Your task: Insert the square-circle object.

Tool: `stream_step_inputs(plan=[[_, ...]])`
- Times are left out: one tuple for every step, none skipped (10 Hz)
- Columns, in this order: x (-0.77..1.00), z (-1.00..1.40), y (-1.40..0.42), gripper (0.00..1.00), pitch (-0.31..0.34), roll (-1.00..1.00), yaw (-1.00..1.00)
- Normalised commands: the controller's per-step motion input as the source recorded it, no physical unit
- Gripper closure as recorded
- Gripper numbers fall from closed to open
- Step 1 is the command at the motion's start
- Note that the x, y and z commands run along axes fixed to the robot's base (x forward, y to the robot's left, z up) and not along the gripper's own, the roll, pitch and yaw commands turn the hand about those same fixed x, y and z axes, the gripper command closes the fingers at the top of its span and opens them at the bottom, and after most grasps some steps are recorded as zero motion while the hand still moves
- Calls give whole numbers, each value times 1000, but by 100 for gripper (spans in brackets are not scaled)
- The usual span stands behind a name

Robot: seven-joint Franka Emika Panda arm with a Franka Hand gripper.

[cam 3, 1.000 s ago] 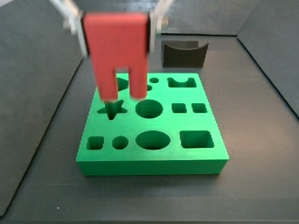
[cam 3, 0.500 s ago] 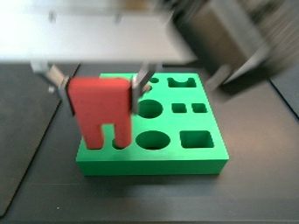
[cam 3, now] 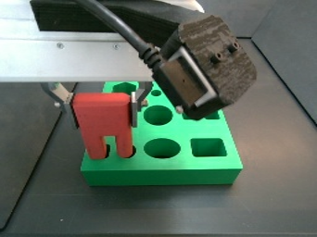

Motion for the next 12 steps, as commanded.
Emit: stream_step_inputs(plan=[[151, -320, 91, 100, 0, 0, -71], [157, -474, 0, 100, -31, 0, -166], [140, -471, 0, 100, -50, 0, -326], [74, -466, 0, 100, -57, -20, -326], [0, -537, 6, 100, -120, -26, -314], [0, -560, 86, 100, -229, -87, -200], [-71, -540, 114, 100, -283, -129, -66], [-69, -523, 26, 100, -294, -90, -63], [-49, -469, 0, 100, -233, 59, -60], [0, -340, -69, 100, -89, 241, -34], [0, 0, 0, 100, 0, 9, 0], [0, 0, 0, 100, 0, 0, 0]])
